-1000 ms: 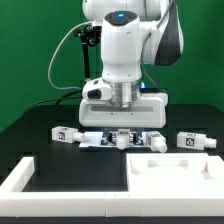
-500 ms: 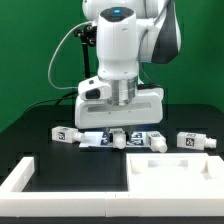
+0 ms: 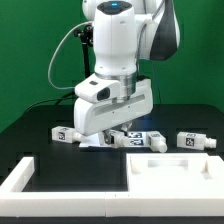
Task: Assemble one leg
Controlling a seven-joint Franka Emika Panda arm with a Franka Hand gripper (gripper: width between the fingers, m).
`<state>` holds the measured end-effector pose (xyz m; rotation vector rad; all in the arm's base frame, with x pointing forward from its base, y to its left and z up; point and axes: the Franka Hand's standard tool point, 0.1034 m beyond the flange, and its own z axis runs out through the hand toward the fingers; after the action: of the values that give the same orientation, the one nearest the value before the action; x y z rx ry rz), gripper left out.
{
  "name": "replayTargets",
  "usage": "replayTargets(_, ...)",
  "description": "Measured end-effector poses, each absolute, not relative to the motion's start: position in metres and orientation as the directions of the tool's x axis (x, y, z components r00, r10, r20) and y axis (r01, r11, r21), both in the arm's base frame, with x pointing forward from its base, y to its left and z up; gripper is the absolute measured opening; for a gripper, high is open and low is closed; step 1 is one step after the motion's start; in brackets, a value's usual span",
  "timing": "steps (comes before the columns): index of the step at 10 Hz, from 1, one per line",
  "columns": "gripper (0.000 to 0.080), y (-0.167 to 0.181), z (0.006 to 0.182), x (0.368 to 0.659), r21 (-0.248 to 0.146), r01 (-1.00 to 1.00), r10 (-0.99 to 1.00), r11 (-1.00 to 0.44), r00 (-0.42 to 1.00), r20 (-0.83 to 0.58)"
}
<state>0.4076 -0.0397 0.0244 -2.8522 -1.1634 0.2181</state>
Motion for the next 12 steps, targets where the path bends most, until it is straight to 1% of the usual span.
replayTargets(1, 0.0285, -0.043, 0.025, 0.409, -0.096, 0.780, 0.786, -0.618, 0.611, -0.094)
replayTargets(2, 0.0285, -0.052, 0.026, 0.410, -0.078, 0.902, 0.905, -0.425, 0.421, -0.065)
replayTargets(3, 0.0286, -0.062, 0.038, 0.410, -0.108, 0.970, 0.976, -0.217, 0.215, -0.030)
replayTargets(4, 0.0286, -0.063, 0.044, 0.410, -0.118, 0.990, 0.997, -0.079, 0.078, -0.007)
replayTargets(5, 0.0286, -0.069, 0.043, 0.405, -0.126, 0.987, 0.995, -0.099, 0.100, -0.002)
replayTargets(8, 0.0287, -0.074, 0.042, 0.404, -0.130, 0.989, 0.998, 0.065, -0.067, -0.008)
replayTargets(9, 0.0287, -0.070, 0.038, 0.402, -0.122, 0.964, 0.971, 0.238, -0.238, 0.013)
replayTargets(10, 0.0287, -0.066, 0.034, 0.401, -0.119, 0.923, 0.931, 0.366, -0.365, 0.035)
replayTargets(11, 0.0287, -0.065, 0.030, 0.398, -0.128, 0.871, 0.880, 0.475, -0.470, 0.069)
replayTargets(12, 0.0287, -0.066, 0.026, 0.393, -0.145, 0.836, 0.849, 0.529, -0.518, 0.107)
